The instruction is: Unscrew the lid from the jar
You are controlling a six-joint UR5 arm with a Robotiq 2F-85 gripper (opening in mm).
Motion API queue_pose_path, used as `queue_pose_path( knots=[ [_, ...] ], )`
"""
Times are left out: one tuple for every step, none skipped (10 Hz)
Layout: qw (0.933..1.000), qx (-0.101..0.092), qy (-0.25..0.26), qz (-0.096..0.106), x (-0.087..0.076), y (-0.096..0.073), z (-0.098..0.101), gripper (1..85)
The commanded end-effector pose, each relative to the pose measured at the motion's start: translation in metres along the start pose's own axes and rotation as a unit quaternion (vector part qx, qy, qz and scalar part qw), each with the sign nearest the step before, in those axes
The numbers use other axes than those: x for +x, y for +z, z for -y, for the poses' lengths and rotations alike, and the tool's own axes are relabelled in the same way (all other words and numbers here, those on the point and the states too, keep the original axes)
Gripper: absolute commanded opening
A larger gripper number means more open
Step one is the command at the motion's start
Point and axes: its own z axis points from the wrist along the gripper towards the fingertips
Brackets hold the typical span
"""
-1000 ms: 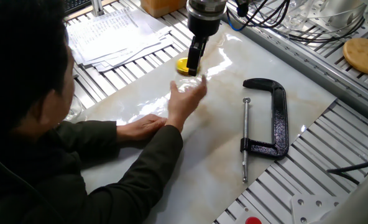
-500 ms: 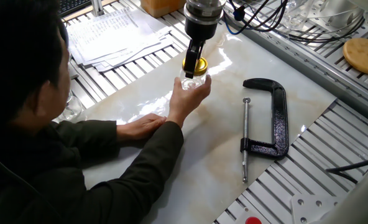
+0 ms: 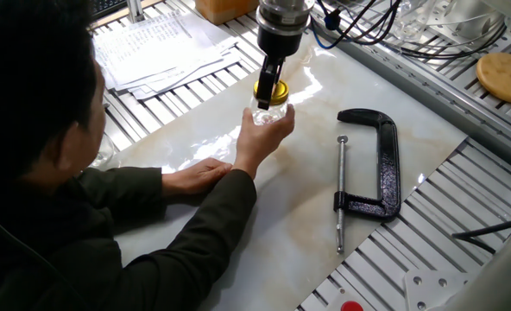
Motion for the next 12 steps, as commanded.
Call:
queue_pose_path(
  knots=[
    [1.0, -0.005, 0.006, 0.001, 0.0007, -0.0044, -0.0022, 85.0],
    [0.9999, -0.007, 0.011, 0.001, 0.0011, -0.0053, -0.0029, 83.7],
    [0.9998, -0.01, 0.014, -0.001, 0.0027, -0.007, -0.0044, 81.7],
    [0.9998, -0.012, 0.017, 0.0, 0.003, -0.0083, -0.0055, 80.7],
    [0.9998, -0.009, 0.02, -0.002, 0.0043, -0.0089, -0.0038, 78.7],
    [0.9997, -0.01, 0.022, -0.003, 0.0045, -0.009, -0.0039, 76.7],
    [0.9997, -0.009, 0.023, -0.002, 0.0041, -0.0091, -0.0036, 76.0],
    [0.9997, -0.01, 0.023, -0.002, 0.0037, -0.0093, -0.0039, 76.0],
    [0.9997, -0.01, 0.023, -0.002, 0.0037, -0.0094, -0.0039, 76.0],
    [0.9997, -0.011, 0.023, -0.002, 0.0038, -0.0096, -0.0045, 75.3],
    [0.9996, -0.011, 0.024, -0.002, 0.0038, -0.0097, -0.0045, 75.3],
    [0.9995, -0.012, 0.028, -0.004, 0.0046, -0.0098, -0.0052, 73.0]
  ],
)
